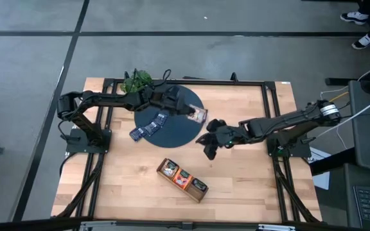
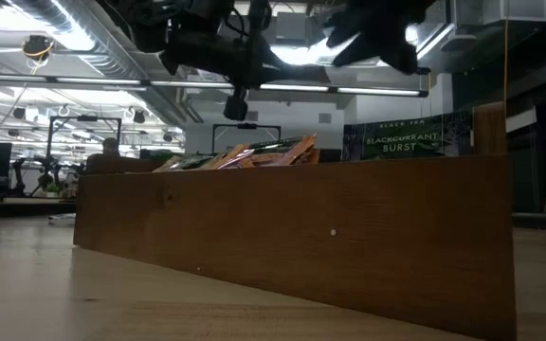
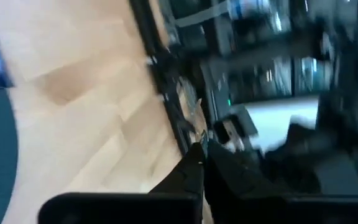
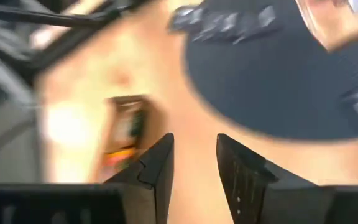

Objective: Pick & Place Tea
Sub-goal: Put the brown tea bag into the left section of the wooden organizer

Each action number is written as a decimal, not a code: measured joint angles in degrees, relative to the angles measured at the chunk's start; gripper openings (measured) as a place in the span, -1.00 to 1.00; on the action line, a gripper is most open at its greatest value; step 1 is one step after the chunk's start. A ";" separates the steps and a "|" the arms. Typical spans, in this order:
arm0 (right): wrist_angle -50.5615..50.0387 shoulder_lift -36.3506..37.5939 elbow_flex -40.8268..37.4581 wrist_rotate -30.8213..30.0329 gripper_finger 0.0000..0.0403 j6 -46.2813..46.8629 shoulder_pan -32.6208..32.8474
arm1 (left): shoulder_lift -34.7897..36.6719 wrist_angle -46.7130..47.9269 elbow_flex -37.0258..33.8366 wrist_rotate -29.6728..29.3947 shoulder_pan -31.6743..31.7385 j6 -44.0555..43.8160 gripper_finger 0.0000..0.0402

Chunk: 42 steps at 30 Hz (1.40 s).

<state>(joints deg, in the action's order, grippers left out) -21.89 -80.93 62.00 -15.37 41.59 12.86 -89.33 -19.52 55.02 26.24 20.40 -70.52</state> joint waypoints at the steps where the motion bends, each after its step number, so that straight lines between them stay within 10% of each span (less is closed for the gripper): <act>1: 0.04 0.62 0.00 2.31 -0.39 2.70 0.24 | 0.08 0.08 0.00 2.00 0.00 1.95 -0.98; 10: 2.39 4.49 0.00 17.28 -0.40 15.65 2.86 | 0.32 4.63 0.00 17.54 -2.79 18.03 -0.98; 22: 6.36 4.62 0.00 26.33 -0.40 21.78 6.93 | 0.32 18.56 0.00 21.45 -9.28 43.16 -0.98; 29: 6.38 4.60 0.00 26.64 -0.40 24.21 8.46 | 0.34 27.34 0.00 19.54 -12.25 59.46 -0.98; 35: 6.34 4.59 0.00 26.64 -0.40 25.59 8.85 | 0.34 48.19 5.51 4.38 -16.50 74.89 -0.98; 42: 6.29 4.59 0.00 26.50 -0.40 25.57 8.83 | 0.34 52.03 10.52 2.62 -18.81 77.60 -0.98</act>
<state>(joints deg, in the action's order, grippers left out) -15.59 -76.34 62.00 11.13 67.16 21.69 -88.99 32.52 65.54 28.87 1.60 7.07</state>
